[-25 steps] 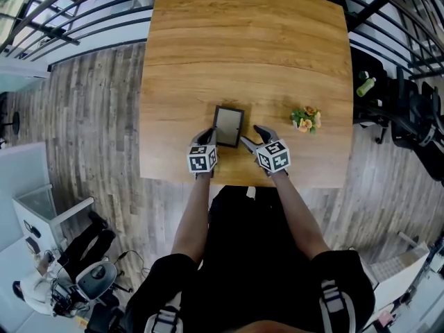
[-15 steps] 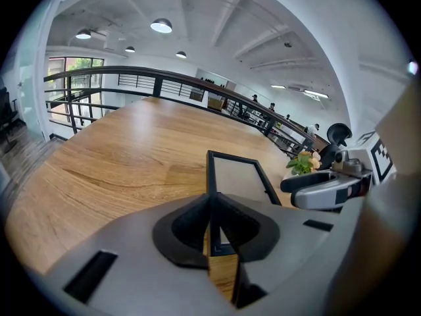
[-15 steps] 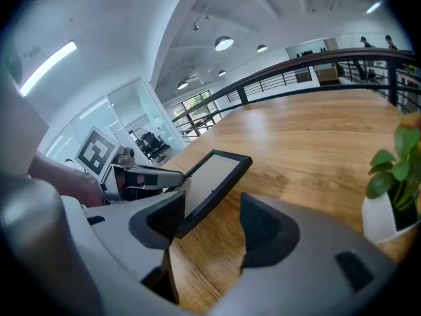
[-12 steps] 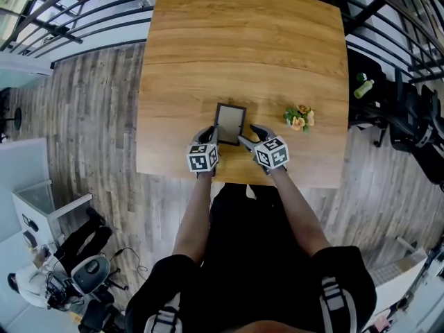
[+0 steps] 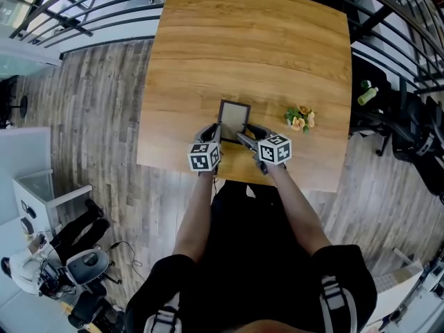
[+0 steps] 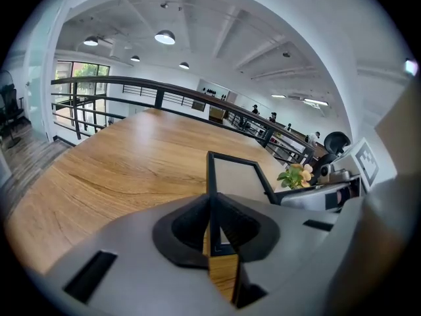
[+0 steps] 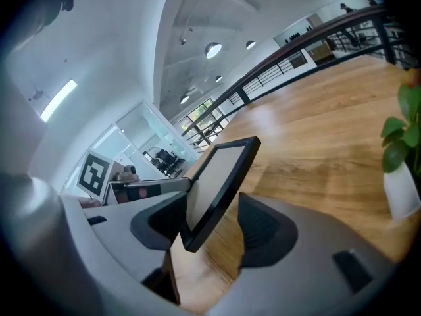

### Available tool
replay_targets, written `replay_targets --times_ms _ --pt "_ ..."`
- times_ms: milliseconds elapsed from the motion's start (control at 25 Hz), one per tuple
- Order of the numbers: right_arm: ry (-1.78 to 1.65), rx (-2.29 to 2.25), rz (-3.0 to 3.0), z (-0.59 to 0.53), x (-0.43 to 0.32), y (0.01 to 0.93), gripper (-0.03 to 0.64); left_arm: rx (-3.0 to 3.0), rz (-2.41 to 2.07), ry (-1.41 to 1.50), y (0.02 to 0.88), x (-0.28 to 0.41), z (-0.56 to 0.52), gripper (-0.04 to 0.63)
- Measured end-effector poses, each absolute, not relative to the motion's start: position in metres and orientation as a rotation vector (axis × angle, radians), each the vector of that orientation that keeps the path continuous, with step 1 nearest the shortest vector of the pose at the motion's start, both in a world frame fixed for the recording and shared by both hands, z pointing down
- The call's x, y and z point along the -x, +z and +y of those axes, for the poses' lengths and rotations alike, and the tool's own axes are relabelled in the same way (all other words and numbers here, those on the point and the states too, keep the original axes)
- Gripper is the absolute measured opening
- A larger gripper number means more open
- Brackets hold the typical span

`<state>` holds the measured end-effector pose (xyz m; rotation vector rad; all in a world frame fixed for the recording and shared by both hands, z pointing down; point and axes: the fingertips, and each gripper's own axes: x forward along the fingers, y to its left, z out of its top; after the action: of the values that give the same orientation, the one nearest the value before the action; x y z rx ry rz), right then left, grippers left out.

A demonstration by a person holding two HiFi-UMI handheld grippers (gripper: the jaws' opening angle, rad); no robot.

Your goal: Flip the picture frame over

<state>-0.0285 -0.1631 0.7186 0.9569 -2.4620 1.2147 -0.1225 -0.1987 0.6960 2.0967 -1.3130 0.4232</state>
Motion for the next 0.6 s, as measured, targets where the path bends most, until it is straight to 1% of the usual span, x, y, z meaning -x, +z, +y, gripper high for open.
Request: replay_targets --times_ms 320,480,600 --pt "1.26 -0.914 -2.486 -0.157 0.025 0.715 0.226 -2.117 -1.332 0.39 0.686 0.115 -0.189 0.057" --pt "1.298 -0.902 -2.504 -0.153 0.02 0.711 0.194 -2.12 -1.34 0.384 0.683 0.112 -0.184 0.055" --pt "1.316 -0.903 -2.514 -0.152 0.015 0.709 0.149 -2.12 -1.348 0.378 0.682 0.109 -0.181 0.055"
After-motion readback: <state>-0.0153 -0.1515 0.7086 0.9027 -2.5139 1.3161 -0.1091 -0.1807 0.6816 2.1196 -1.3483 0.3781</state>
